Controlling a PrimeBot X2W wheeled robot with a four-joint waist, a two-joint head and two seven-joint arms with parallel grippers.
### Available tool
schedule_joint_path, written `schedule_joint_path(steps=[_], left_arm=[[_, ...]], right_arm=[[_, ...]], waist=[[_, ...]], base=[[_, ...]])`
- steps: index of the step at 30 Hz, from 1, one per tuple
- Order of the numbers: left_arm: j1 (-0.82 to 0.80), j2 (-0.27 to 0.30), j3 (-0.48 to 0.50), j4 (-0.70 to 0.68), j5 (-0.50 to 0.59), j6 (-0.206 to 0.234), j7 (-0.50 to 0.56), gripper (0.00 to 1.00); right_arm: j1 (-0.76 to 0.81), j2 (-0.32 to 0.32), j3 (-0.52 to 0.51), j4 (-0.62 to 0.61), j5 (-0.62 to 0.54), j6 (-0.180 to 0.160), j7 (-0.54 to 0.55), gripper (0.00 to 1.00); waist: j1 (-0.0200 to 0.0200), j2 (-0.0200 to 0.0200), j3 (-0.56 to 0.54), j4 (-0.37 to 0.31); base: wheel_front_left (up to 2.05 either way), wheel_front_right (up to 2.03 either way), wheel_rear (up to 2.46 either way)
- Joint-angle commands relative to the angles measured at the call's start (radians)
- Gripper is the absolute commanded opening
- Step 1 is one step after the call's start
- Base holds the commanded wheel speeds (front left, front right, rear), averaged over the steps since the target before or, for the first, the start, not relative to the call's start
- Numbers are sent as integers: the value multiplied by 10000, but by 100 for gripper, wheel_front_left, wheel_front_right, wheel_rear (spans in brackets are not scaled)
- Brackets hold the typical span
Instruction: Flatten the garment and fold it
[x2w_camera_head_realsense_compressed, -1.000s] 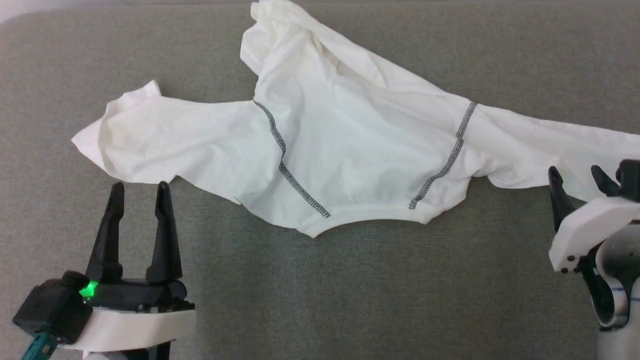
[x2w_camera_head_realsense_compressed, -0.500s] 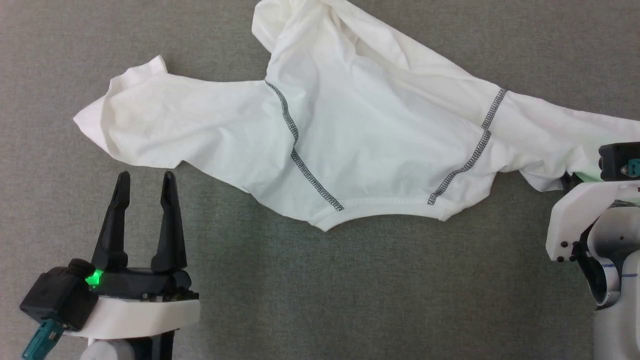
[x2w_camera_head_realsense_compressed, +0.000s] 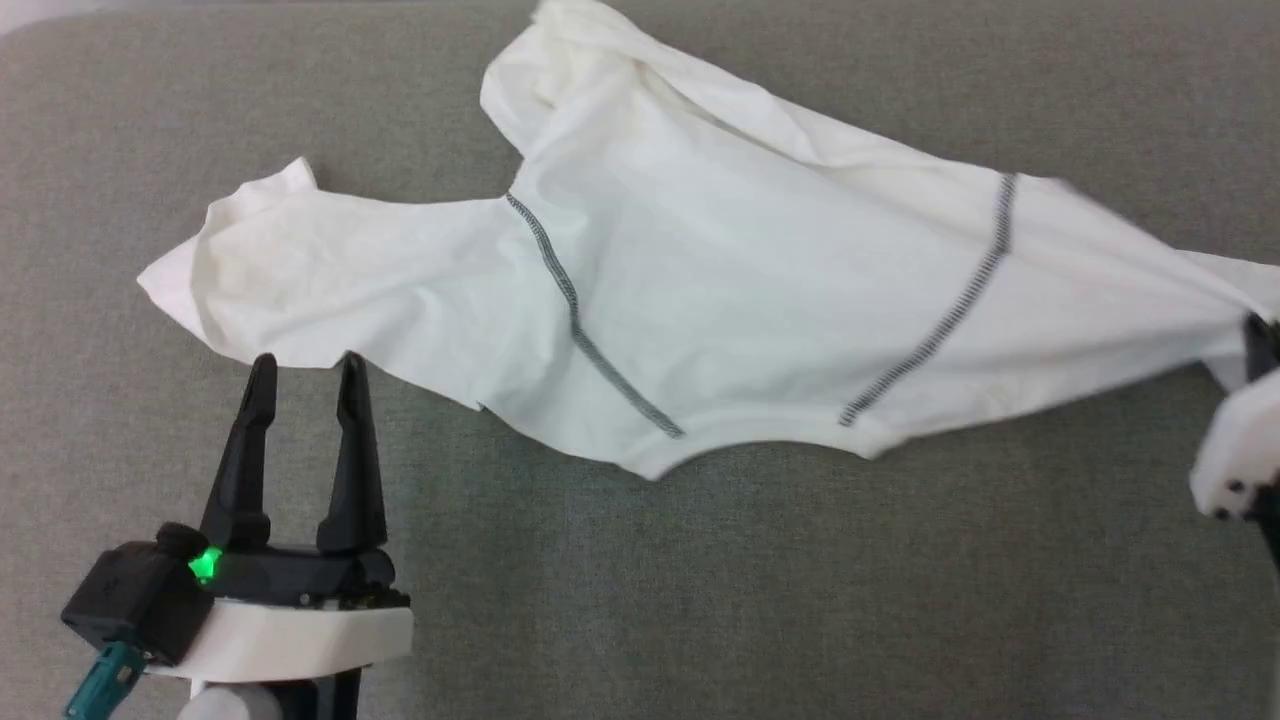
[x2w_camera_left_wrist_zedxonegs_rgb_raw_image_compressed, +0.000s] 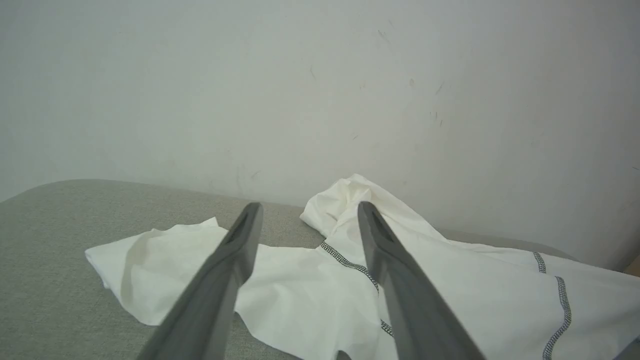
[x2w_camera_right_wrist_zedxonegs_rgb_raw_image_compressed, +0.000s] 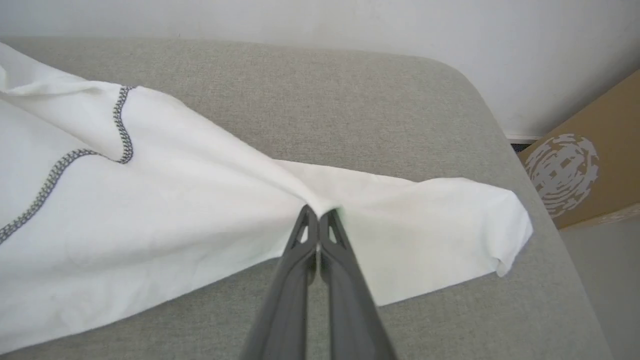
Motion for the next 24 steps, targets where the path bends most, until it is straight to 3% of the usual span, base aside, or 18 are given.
schedule_joint_path(steps=[1,6,9,10,11,12,18,24], left_arm=[[135,3,-24,32,86,-73,-47,100],[271,55,-118,144,31,-77,-47,100],[344,125,-154,213,-9,-78,-47,100],[361,144,-162,232,-21,-78,-47,100],[379,161,-173,255,-31,-78,-47,100],[400,174,-179,278,-37,-79,-47,100],[501,239,-263,359,-26,-79,-47,100],[621,229,-283,302,-3,-80,-47,100]], right_arm=[[316,-69,-285,-99,0,-13,100,0],[1322,-88,-1471,-332,-161,-13,587,0],[1587,-18,-1651,-236,-244,-13,360,0],[1586,33,-1640,-151,-249,-13,209,21],[1556,82,-1601,-58,-250,-13,34,49],[1521,128,-1535,50,-240,-13,-129,100],[1478,308,-1062,46,349,-13,-747,100],[2275,353,-674,-1141,2152,-13,-1742,100]], waist=[[1,-1,-81,-25],[1,-1,-182,84],[1,-1,-221,99],[1,-1,-242,94],[1,-1,-273,87],[1,-1,-313,76],[1,-1,-587,77],[1,-1,-702,103]], base=[[0,0,0],[0,0,0],[0,0,0],[0,0,0],[0,0,0],[0,0,0],[0,0,0],[0,0,0]])
